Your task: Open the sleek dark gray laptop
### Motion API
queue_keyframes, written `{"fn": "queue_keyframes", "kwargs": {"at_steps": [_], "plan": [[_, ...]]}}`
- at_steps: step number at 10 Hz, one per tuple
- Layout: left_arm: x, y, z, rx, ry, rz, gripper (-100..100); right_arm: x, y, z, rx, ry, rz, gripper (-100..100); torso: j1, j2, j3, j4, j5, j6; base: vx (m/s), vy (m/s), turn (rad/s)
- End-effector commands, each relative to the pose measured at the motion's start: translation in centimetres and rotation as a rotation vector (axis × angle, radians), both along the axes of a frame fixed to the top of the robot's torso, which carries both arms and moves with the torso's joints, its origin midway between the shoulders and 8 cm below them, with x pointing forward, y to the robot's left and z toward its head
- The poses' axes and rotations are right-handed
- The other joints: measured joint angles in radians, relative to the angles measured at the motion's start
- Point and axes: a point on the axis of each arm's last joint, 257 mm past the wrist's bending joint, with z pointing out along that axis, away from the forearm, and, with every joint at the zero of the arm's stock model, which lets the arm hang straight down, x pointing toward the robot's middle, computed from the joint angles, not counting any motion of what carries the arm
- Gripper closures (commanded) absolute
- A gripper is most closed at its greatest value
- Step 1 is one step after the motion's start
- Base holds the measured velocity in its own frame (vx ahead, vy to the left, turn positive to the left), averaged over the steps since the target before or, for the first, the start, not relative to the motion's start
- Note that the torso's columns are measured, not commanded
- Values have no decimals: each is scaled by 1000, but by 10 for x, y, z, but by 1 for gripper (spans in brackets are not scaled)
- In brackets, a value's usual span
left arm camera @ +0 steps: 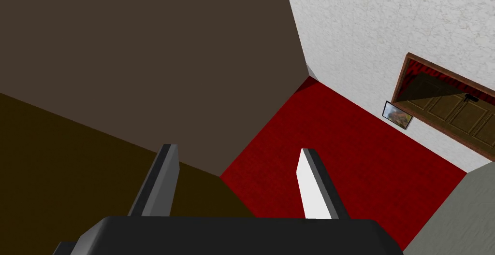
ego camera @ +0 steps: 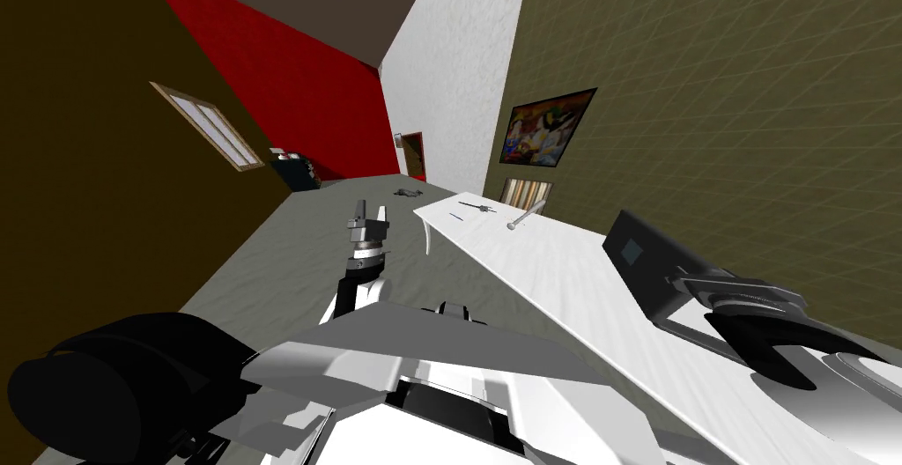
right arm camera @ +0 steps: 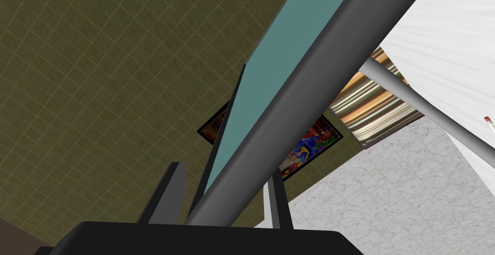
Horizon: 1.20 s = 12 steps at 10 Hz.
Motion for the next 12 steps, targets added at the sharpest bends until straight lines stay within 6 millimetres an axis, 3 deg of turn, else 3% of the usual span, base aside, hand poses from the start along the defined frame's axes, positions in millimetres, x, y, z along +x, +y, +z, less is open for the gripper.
{"fn": "queue_keyframes", "kwargs": {"at_steps": [1,3,5,6,7,12], "plan": [[0,0,0,0,0,0,0,12,31,0,3,-3,74,100,2,-1,-1,0,1,-2,153,29,-363],[0,0,0,0,0,0,0,11,30,0,3,-4,69,100,2,1,0,0,1,-3,75,19,-112],[0,0,0,0,-1,-1,0,5,-2,16,34,-76,-10,100,-5,8,4,2,0,-5,-203,-90,412],[0,0,0,0,-1,-1,0,-3,-13,10,37,-64,-37,100,-5,12,7,4,-1,-3,-233,-93,384],[0,0,0,0,0,-1,0,-6,-28,18,54,-102,-74,100,-2,8,5,3,1,2,-218,-120,467],[0,0,0,0,0,-1,0,-30,-73,18,101,-159,-194,100,2,-1,-1,0,2,-4,-183,-55,251]]}}
